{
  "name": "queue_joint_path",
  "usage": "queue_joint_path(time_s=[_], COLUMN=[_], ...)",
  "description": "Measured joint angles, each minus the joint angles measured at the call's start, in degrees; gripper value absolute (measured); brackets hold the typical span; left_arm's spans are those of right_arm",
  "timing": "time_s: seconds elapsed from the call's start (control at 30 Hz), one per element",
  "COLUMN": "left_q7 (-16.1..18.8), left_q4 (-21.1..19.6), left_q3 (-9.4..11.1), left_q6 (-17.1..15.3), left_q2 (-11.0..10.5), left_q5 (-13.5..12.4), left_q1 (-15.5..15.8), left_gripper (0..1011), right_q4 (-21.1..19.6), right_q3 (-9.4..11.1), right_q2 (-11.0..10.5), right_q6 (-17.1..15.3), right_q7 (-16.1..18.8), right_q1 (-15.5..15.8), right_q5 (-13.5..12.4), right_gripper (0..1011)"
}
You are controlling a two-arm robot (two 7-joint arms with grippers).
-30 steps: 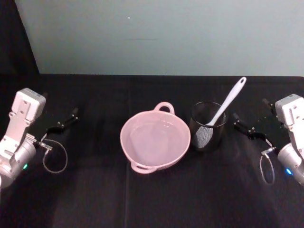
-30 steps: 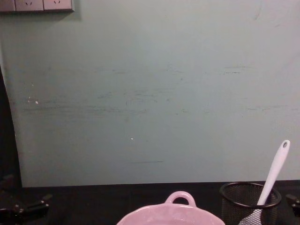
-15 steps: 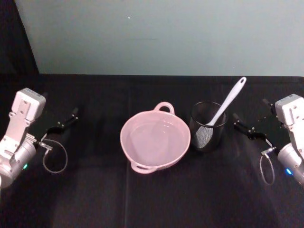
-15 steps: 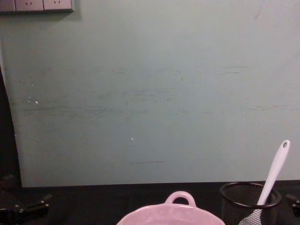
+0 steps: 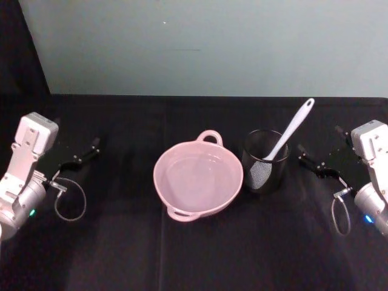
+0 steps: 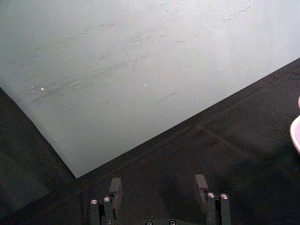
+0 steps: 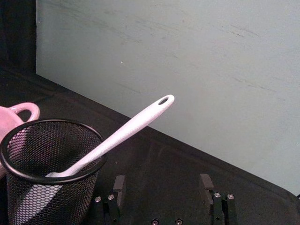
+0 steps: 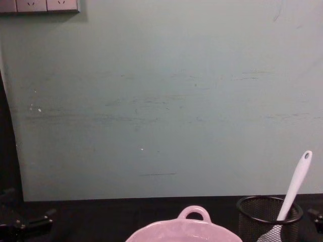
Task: Use the one hand to pick up the spoon and stir the clear water in the bowl.
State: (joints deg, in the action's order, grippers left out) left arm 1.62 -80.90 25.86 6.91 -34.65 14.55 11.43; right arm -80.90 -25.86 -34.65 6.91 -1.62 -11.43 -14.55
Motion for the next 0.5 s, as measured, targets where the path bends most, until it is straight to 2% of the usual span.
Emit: queue_joint_path(time_s=[0.2, 0.4, 0.5], left_q7=[0.0, 0.0, 0.0], left_q4=[0.0, 0.0, 0.0], left_q3=[0.0, 0.0, 0.0], left_q6=[0.0, 0.0, 0.0], left_q2=[0.0, 0.0, 0.0], left_q5=[0.0, 0.0, 0.0], left_q1=[0.0, 0.0, 0.0], left_gripper=[1011, 1011, 1011], right_q4=[-0.7, -5.4, -8.2], right_q3=[0.7, 3.7, 5.6], right_q2=[0.1, -0.3, -0.5], right_q6=[0.2, 0.3, -0.1], right_q7=[-0.1, -1.1, -0.7], right_q1=[0.7, 4.3, 6.3], right_q5=[-0.3, -2.1, -4.6], right_gripper=[1002, 1002, 1002])
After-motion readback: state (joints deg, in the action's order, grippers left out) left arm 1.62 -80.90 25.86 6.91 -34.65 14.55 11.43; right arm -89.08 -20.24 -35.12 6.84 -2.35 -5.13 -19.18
